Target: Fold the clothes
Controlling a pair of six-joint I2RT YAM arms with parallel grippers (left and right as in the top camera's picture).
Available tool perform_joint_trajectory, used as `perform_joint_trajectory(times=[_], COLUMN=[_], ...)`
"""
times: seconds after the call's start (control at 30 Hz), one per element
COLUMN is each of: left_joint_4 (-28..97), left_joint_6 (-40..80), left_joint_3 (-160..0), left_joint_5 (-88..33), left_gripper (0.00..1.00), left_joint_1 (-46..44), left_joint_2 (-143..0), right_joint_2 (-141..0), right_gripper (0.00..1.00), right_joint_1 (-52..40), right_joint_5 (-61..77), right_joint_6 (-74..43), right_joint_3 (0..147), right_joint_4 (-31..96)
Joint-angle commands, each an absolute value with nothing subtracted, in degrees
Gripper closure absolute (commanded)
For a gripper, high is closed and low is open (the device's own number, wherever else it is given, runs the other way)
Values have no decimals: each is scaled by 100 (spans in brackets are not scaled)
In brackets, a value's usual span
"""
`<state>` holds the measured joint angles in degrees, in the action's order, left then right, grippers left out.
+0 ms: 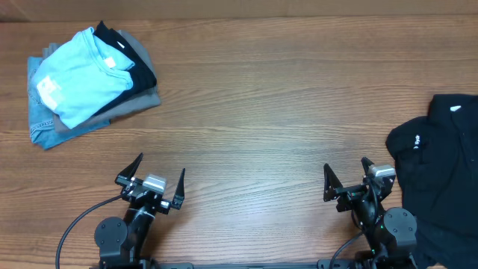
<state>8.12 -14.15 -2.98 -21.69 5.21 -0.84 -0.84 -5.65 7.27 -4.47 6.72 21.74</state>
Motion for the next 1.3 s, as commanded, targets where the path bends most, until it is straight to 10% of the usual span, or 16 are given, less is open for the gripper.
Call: perform_joint_trajectory(times=[0.0, 1.27], left_joint_4=[788, -27], left_joint_6=[-1503, -237], left_joint_3=[-250, -530], left_joint_5=[-2211, -3590], left_gripper=[0, 0], left_joint_1=[484, 484], left_joint_2=[-25, -27], right_joint_2=[-16, -16], right_gripper=[0, 0], right_joint_1=[-539, -539], right_joint_5=[757, 2320], right_joint_6=[-471, -1194], right_joint_3=[646, 840], right_joint_4=[2150, 1280])
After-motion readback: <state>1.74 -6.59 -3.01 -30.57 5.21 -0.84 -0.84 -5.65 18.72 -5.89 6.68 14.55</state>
